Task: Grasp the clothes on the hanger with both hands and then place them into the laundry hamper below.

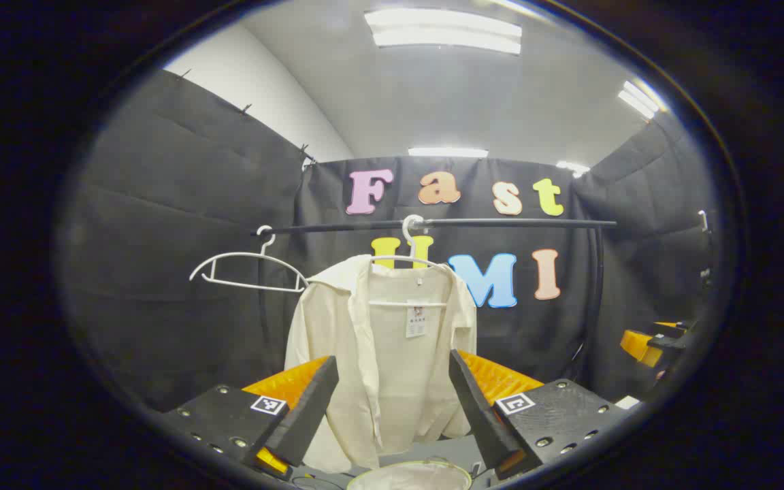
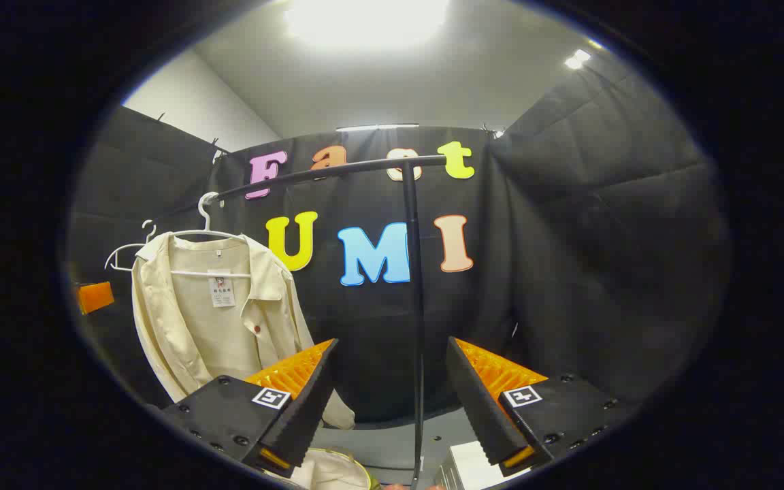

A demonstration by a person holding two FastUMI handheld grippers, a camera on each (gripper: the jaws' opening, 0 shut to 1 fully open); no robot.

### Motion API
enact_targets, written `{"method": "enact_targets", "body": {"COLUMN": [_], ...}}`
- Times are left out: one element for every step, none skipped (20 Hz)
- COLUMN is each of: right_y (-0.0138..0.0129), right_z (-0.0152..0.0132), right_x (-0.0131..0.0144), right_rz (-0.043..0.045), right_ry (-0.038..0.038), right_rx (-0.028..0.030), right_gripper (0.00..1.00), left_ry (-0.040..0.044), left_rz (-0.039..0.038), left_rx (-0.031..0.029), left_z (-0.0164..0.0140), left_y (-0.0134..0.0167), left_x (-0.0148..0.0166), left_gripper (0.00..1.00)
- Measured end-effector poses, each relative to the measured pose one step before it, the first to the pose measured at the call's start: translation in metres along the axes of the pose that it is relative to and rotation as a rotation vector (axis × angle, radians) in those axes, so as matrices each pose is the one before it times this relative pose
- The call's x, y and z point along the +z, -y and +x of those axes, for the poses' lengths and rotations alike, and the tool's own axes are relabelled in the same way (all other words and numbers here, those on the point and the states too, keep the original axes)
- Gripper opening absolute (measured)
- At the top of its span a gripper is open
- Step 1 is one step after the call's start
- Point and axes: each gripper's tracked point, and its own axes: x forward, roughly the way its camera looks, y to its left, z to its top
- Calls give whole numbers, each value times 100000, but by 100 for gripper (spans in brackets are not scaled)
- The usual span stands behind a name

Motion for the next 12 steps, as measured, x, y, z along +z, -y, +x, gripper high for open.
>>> {"method": "enact_targets", "body": {"right_y": [-172, -52, -131, -182, -214, -144, 116, 28, -46, -240, -495, -396], "right_z": [284, 159, 330, 183, 360, 312, 328, 110, 332, 249, 76, -4], "right_x": [-184, -279, -223, -249, -216, -320, -538, -224, 226, 302, 170, 57], "right_rz": [250, 135, 459, 788, 911, 171, -284, -617, -654, -670, -526, -283], "right_ry": [-785, -841, -540, -306, -226, -889, -1913, -952, 275, 533, 419, 535], "right_rx": [915, 656, 343, 422, 297, 130, -400, -456, -496, -643, -509, -988], "right_gripper": [98, 98, 98, 98, 98, 98, 98, 98, 98, 98, 98, 98], "left_ry": [-1491, -1125, -1222, -275, 417, -461, -189, 358, 145, -768, -1031, -248], "left_rz": [1122, -1, -540, -221, 584, 1118, 1165, 910, 617, 249, -15, -567], "left_rx": [1447, 833, 203, -268, 43, 229, -671, -1388, -1619, -1373, -1544, -1285], "left_z": [200, 240, 148, 47, -59, 235, 250, 175, 139, 66, 320, 324], "left_y": [28, 337, 718, 516, 199, 161, 238, 382, 295, -45, -20, -184], "left_x": [-648, -305, -341, -58, 201, 190, 151, 235, 12, -749, -675, -338], "left_gripper": [94, 94, 96, 94, 95, 95, 95, 95, 95, 94, 95, 94]}}
